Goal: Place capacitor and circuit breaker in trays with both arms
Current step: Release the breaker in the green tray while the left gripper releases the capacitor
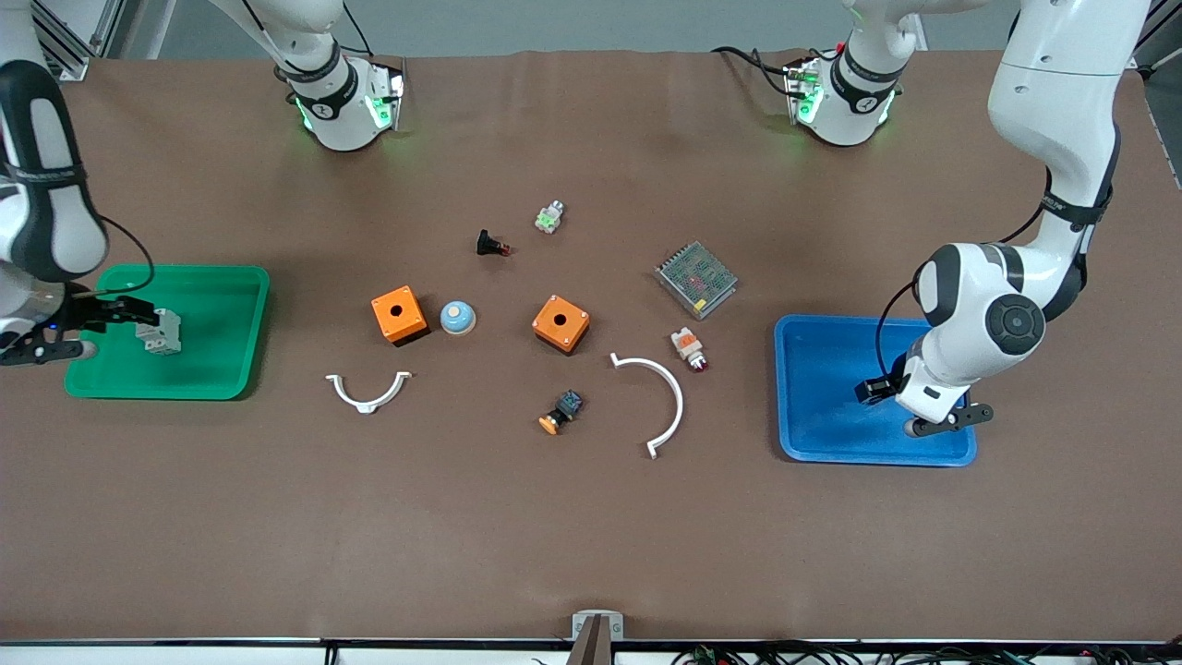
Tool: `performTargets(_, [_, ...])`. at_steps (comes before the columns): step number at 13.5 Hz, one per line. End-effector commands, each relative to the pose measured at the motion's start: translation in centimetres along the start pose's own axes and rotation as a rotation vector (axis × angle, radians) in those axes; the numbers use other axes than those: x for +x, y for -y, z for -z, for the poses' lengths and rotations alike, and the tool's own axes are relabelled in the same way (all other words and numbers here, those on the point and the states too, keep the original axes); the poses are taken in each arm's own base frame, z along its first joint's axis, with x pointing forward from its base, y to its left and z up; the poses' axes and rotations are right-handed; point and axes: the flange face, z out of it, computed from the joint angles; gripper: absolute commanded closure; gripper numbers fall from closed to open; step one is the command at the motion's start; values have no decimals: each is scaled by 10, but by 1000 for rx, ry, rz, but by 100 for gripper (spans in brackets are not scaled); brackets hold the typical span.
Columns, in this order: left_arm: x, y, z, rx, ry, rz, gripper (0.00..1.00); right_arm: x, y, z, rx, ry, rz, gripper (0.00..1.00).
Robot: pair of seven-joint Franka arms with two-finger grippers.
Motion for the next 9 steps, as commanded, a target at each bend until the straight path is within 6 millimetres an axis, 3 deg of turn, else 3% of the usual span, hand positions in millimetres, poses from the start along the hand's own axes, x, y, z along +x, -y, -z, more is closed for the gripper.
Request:
performTargets(1, [19, 12, 73, -3, -101, -67, 0, 22, 10, 72, 63, -12, -1, 0])
performTargets(3, [31, 17, 136, -2, -146, -78, 0, 26, 21, 104, 105, -35, 2, 0])
performTargets(4, [34, 17, 167, 0, -155, -78, 0, 32, 37, 130, 99, -38, 29, 0])
performTargets(5, [37, 15, 207, 4, -155, -78, 0, 42, 60, 156, 95, -32, -1, 0])
performTargets(7, [34, 14, 276, 15, -133, -77, 0, 61, 117, 185, 71, 1, -139, 0])
performTargets(9, [18, 17, 331, 30, -101, -145, 0, 45, 133, 217, 62, -1, -160, 0])
